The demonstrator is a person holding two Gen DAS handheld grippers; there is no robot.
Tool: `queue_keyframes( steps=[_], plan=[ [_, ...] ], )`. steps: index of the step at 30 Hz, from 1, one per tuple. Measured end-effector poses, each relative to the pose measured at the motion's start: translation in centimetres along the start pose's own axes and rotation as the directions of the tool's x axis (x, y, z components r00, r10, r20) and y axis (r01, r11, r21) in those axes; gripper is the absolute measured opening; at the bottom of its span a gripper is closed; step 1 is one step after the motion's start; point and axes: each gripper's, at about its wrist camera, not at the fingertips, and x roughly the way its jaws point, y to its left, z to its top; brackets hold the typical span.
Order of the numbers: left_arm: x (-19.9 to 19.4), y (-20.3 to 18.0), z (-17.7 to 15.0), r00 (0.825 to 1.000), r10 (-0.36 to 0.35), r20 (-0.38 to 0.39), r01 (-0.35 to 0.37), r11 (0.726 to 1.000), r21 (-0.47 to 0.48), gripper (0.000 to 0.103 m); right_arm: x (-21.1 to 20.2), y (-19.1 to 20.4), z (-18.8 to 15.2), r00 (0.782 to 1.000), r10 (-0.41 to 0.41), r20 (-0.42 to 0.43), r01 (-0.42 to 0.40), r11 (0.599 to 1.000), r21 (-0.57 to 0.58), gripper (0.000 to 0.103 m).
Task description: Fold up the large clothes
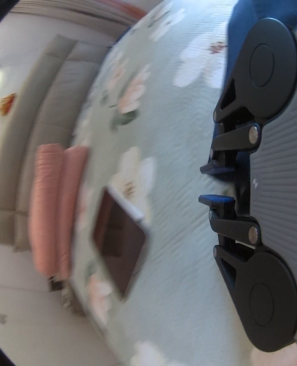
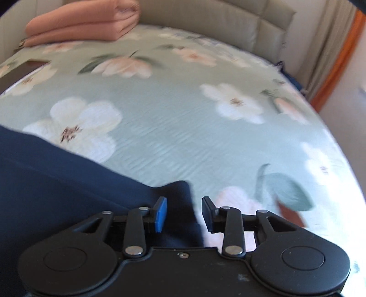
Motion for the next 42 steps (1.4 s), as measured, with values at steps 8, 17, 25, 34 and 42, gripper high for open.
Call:
queue_keyframes(
  steps=[8,17,25,34,42],
  plan=[
    [-8.5,-3.8,0.0,0.958,-0.28,0.053,0.28,0.96,0.001,0.019,-8.6,6.9,2.8,0.937,0.306,0.168,-0.268,0.939,-0.215,0.027],
    [-3.9,-1.5,-7.9,0.94,-0.326,-0.099,0.309,0.938,-0.155,0.003,-1.0,9.6,-1.0,0.943,0.331,0.043,-0.327,0.942,-0.079,0.005],
    [-8.0,5.4,-8.2,0.955,-0.286,-0.082,0.269,0.947,-0.174,0.006,-3.0,1.1,-6.7,0.996,0.05,-0.072,-0.047,0.998,0.051,0.0],
    [-16.5,2.7,-11.1,0.926,-0.362,-0.111,0.335,0.92,-0.205,0.013,-13.2,4.3,-12.3,0.991,0.111,-0.081,-0.116,0.991,-0.063,0.012],
    [-17.3,7.6,-16.6,0.935,-0.258,-0.245,0.192,0.946,-0.262,0.003,-11.9,3.5,-18.2,0.975,0.047,-0.219,-0.056,0.998,-0.038,0.01]
  ],
)
